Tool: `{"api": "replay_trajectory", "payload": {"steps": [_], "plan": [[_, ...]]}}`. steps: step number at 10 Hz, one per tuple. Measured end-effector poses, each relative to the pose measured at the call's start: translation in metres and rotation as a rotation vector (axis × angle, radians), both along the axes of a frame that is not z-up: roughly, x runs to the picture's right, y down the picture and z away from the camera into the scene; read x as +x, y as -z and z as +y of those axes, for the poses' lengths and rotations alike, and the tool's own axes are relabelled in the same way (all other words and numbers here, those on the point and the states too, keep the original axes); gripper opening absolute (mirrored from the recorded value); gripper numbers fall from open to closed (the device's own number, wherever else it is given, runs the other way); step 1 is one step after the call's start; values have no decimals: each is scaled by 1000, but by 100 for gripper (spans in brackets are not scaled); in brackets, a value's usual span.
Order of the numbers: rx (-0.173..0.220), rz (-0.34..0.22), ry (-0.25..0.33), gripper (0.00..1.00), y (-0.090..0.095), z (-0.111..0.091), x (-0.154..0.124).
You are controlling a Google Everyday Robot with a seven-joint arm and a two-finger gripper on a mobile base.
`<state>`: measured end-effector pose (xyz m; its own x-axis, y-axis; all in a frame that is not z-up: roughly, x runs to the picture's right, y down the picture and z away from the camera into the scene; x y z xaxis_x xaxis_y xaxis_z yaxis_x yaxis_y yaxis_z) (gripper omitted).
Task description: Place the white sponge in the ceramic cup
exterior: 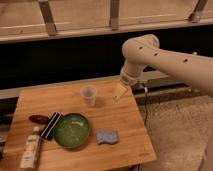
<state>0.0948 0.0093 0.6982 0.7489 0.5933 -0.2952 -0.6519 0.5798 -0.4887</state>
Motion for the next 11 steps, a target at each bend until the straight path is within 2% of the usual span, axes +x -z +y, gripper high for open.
{"api": "replay_trajectory", "payload": {"steps": [6, 7, 8, 10, 11], "plan": [[0, 0, -1, 80, 0, 0, 0], [25, -21, 15, 80, 4, -2, 0], [41, -50, 49, 80, 10, -4, -5], [74, -162, 213, 80, 25, -6, -42], [87, -230, 309, 80, 33, -4, -75]]}}
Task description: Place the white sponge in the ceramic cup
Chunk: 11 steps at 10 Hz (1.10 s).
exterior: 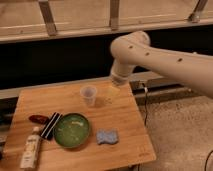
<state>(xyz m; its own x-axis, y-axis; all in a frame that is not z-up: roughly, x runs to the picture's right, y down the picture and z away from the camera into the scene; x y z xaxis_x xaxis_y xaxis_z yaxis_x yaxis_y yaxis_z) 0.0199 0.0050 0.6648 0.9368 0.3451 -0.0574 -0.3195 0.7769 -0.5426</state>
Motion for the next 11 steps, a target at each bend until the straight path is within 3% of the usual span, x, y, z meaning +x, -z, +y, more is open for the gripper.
{"api": "replay_trajectory", "payload": {"steps": [2, 6, 8, 11], "plan": [[12, -92, 151, 80, 17, 13, -54], [9, -89, 163, 80, 16, 14, -53], [-13, -103, 177, 80, 10, 21, -56], [-81, -151, 189, 80, -19, 65, -70]]}}
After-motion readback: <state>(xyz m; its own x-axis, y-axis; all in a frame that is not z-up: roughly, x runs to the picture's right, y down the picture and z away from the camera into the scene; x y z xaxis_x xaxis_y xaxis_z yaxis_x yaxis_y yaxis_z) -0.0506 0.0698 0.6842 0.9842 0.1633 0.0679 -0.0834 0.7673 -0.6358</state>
